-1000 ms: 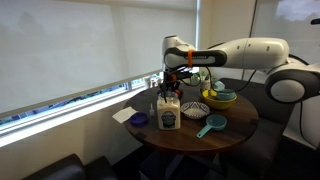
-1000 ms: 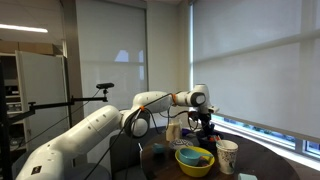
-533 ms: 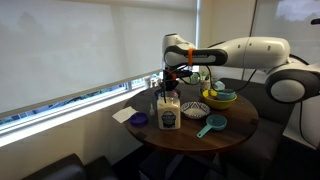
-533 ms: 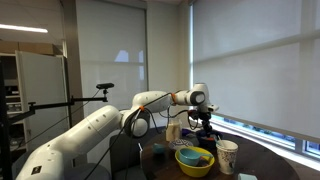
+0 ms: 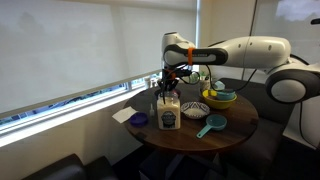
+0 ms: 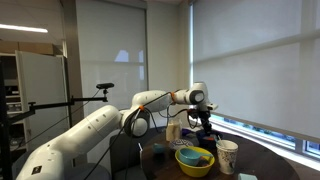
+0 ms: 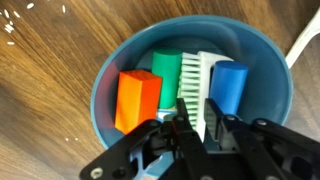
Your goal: Move the blue block from the blue bowl to the cup
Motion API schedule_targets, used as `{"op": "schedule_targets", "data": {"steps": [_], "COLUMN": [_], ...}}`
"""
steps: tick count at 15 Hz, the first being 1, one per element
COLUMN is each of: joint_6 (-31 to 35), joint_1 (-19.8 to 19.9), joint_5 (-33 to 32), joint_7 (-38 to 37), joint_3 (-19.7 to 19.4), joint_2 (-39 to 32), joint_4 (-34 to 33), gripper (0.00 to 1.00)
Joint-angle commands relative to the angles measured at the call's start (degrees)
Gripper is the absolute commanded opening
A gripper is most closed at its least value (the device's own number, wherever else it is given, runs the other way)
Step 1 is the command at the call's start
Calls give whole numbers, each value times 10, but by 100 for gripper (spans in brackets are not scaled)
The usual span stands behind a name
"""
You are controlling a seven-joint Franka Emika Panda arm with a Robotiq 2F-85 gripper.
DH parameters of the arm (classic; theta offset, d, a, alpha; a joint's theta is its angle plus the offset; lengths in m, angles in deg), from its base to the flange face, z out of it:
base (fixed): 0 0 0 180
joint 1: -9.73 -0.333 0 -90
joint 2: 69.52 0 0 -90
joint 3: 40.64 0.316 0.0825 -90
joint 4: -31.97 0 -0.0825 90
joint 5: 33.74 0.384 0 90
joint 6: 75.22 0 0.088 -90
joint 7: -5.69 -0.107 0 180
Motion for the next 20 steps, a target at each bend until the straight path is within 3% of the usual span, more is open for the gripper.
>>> {"op": "schedule_targets", "data": {"steps": [1,6,8,9,10,11,12,16,20], "joint_6": [5,25,40,46,53,57,59,68,65], "joint_1": [1,6,9,10,11,11,10,9,9], "joint_5": [0,1,1,1,1,1,0,-1,1], "joint_7": [-1,-2,-3,-2,-1,-2,-1,-2,0], "joint_3": [0,-3,-2,-2,-2,-2,-3,-3,-1], "joint_2": [-7,-17,-25,-29,-32,-33,-34,-37,-38], "joint_4": [-10,-14,-15,-16,-16,-15,-15,-15,-17], "gripper": [58,93,98,96,87,72,71,41,26]}}
